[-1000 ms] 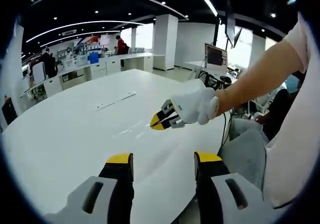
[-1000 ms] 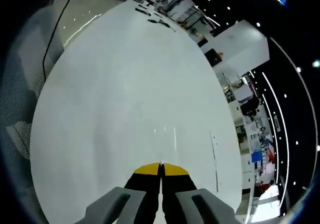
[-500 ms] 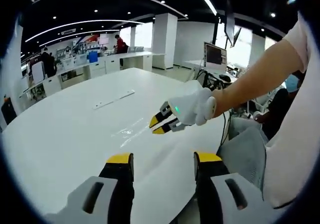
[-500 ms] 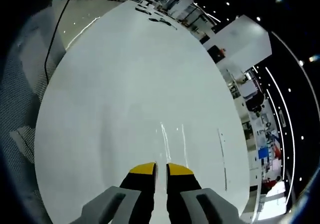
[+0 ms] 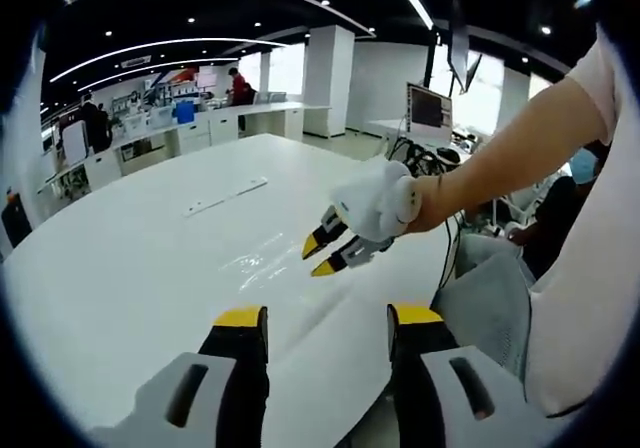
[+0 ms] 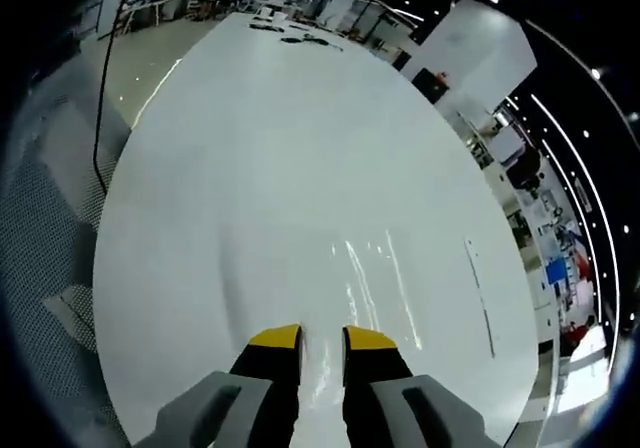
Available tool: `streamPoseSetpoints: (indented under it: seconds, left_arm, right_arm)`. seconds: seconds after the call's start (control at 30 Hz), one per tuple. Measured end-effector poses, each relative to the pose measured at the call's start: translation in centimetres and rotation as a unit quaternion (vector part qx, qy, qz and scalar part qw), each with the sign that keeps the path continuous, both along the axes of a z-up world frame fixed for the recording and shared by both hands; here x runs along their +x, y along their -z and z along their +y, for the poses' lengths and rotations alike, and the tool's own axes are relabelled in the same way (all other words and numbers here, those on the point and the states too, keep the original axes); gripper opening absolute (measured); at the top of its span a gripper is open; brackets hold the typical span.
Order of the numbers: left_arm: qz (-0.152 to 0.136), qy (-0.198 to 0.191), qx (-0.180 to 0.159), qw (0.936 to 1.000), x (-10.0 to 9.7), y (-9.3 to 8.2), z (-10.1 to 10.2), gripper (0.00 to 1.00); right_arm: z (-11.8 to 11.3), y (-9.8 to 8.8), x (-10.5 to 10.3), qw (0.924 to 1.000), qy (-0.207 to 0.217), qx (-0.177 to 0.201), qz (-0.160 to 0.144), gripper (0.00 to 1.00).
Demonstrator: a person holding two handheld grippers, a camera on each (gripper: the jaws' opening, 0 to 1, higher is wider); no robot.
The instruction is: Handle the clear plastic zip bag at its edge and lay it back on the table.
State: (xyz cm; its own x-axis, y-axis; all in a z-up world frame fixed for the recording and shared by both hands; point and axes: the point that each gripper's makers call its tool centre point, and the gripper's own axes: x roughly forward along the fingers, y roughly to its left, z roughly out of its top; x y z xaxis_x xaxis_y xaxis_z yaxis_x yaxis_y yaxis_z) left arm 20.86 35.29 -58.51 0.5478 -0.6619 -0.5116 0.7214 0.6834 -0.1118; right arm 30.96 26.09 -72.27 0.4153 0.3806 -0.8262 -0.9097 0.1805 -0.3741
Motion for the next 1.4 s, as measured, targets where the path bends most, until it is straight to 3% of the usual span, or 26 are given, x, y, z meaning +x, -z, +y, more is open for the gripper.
streamPoseSetpoints:
  seconds: [0.63,0.77,0.93,1.0,1.07,1.13,1.2,1.33,1.4]
  left_arm:
    - [0.002,-0.003,-0.001,1.0,-0.5,0.3,0.2,0.45]
    - [0.003,-0.002,-0.001,1.0,-0.5,0.5,0.2,0.45]
    - [0.004,0.002,0.0,1.0,-0.6,0.6,-0.1,0.45]
    - [0.005,0.004,0.0,1.0,-0.6,0.8,-0.1,0.45]
    - [0.007,0.005,0.001,1.0,-0.6,1.0,0.0,0.45]
    - [0.007,0.006,0.002,1.0,-0.6,1.4,0.0,0.45]
    - [0.01,0.009,0.003,0.9999,-0.6,1.8,-0.1,0.45]
    - [0.012,0.017,0.001,0.9998,-0.8,2.2,-0.6,0.45]
    - [0.012,0.023,0.0,0.9997,-0.8,2.6,-1.0,0.45]
  right_arm:
    - [0.6,1.3,-1.5,0.9989,0.003,0.002,0.047,0.21]
    - [0.4,1.0,-1.8,0.9992,-0.005,-0.001,0.041,0.22]
    - [0.7,0.2,-2.3,0.9986,0.002,0.022,0.048,0.25]
    - [0.8,-0.7,-2.7,0.9969,0.019,0.048,0.059,0.26]
    - [0.1,-0.8,-2.4,0.9972,0.022,0.049,0.053,0.26]
    - [-0.3,-0.9,-2.7,0.9947,0.041,0.068,0.065,0.27]
    - [-0.8,-1.8,-3.4,0.9945,0.037,0.08,0.057,0.31]
    - [-1.6,-2.1,-4.6,0.9911,0.05,0.108,0.06,0.34]
    - [-1.7,-2.6,-5.3,0.9855,0.069,0.14,0.067,0.35]
